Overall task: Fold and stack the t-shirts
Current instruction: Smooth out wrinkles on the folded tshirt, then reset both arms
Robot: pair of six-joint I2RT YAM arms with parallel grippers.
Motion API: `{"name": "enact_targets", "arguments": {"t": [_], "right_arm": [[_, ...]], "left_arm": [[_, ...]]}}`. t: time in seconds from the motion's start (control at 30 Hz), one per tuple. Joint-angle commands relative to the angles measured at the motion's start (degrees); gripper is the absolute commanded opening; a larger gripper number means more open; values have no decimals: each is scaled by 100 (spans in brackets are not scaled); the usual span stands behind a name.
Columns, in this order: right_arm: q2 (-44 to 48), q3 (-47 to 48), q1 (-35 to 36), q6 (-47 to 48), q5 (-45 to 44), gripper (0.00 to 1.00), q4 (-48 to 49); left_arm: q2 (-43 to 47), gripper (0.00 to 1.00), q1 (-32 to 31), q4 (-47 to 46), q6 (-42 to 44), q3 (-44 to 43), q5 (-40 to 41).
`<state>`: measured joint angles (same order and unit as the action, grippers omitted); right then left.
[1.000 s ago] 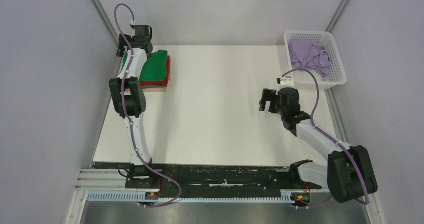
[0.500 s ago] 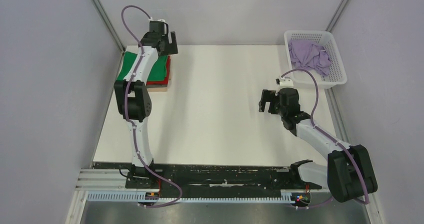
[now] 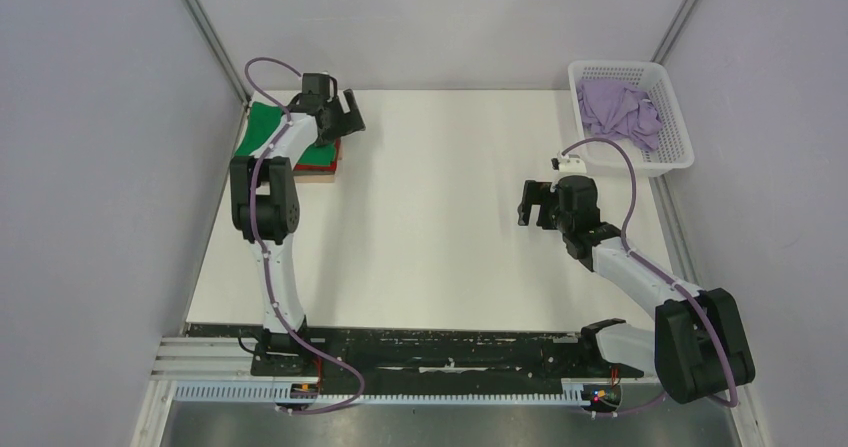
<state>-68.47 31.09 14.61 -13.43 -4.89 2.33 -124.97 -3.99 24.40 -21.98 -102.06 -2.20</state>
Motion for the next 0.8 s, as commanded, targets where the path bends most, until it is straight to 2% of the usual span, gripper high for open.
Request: {"name": "enact_targets", "arguments": {"t": [0.0,0.2,0.37,0.53,0.6,0.77], "right_arm": [[-36,258,-20,77,-95,98,57],[11,270,-20,89,-158,98,14],[276,245,-21,55,-243,98,-76],[829,4,-20,-62,-638,98,-216],[1127,-205,-19,-64,-725,98,-294],[1890,-686,-20,-118,-850,98,-288]], "left_arm": [[101,100,12,-439,-442,29,-264],[414,100,11,-263,-268,-86,-40],[1460,100,-54,-432,-348,392,-161],[2972,100,-637,-989,-489,1931,-202],[3728,100,-1077,-1265,-540,2822,189],[5243,100,-2439,-2016,-844,4983,525]]}}
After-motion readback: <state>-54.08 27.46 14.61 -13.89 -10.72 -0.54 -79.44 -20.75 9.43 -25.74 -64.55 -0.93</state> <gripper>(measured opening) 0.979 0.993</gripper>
